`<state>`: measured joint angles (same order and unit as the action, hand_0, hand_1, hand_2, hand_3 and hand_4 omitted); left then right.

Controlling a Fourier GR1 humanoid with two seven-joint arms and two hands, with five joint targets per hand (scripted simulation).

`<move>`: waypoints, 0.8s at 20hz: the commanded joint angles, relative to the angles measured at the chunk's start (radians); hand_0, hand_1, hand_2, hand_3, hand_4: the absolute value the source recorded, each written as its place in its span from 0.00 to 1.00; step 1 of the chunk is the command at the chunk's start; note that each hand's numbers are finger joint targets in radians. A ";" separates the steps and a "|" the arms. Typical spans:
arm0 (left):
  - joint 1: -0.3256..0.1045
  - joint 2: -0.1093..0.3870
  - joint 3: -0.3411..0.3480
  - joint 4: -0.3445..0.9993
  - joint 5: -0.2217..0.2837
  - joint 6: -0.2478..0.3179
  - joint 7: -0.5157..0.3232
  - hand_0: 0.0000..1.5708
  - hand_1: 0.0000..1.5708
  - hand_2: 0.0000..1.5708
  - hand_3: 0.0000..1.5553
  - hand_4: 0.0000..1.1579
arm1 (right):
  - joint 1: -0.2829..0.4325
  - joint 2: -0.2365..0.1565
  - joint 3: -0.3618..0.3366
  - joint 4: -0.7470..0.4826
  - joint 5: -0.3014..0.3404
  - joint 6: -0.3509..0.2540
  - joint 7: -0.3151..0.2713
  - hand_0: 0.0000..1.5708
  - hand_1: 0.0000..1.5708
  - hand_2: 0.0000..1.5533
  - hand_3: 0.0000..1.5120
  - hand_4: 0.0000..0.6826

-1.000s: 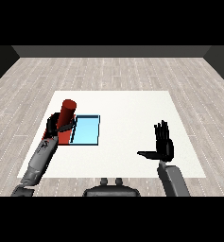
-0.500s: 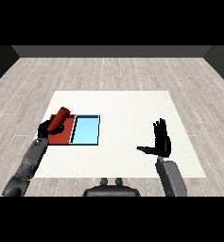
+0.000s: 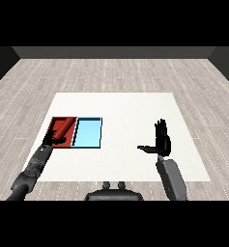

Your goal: Pick the red can and put it in the red box

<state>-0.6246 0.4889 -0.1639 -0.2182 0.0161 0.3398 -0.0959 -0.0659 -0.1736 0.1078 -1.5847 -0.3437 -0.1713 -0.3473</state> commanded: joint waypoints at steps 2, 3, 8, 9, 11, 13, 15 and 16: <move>-0.053 0.003 -0.056 0.121 -0.073 -0.110 0.010 0.00 0.00 0.00 0.00 0.00 | -0.030 0.002 -0.008 0.035 -0.008 0.028 -0.018 0.00 0.00 0.00 0.00 0.00; -0.087 0.031 -0.027 0.142 -0.054 -0.116 0.022 0.00 0.00 0.00 0.00 0.00 | 0.036 0.025 0.010 0.020 0.010 0.028 -0.079 0.00 0.00 0.00 0.00 0.00; -0.038 0.013 0.183 0.013 0.151 -0.081 -0.232 0.00 0.00 0.00 0.00 0.00 | -0.013 0.015 0.006 0.015 -0.004 0.035 -0.023 0.00 0.00 0.00 0.00 0.00; -0.049 -0.001 0.245 -0.044 0.217 -0.114 -0.293 0.00 0.00 0.00 0.00 0.00 | -0.038 0.022 -0.011 0.056 -0.011 0.036 -0.040 0.00 0.00 0.00 0.00 0.00; -0.076 -0.007 0.286 -0.108 0.264 -0.200 -0.380 0.65 0.65 0.61 0.00 0.00 | -0.021 0.013 -0.014 0.026 -0.025 0.050 -0.031 0.00 0.00 0.00 0.00 0.00; -0.078 -0.049 0.340 -0.185 0.334 -0.278 -0.471 0.00 0.00 0.00 0.00 0.00 | -0.031 0.001 -0.019 0.036 -0.038 0.077 -0.032 0.00 0.00 0.00 0.00 0.00; -0.055 -0.114 0.374 -0.252 0.396 -0.381 -0.558 0.00 0.00 0.00 0.00 0.00 | -0.003 -0.004 -0.001 0.018 -0.017 0.073 -0.034 0.00 0.00 0.00 0.00 0.00; -0.046 -0.174 0.389 -0.281 0.429 -0.408 -0.582 0.00 0.00 0.00 0.00 0.00 | -0.035 0.002 -0.002 0.030 -0.011 0.063 -0.031 0.00 0.00 0.00 0.00 0.00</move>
<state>-0.6857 0.4128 0.1459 -0.3874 0.3297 0.0630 -0.5399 -0.0878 -0.1688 0.1003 -1.5572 -0.3612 -0.1135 -0.3782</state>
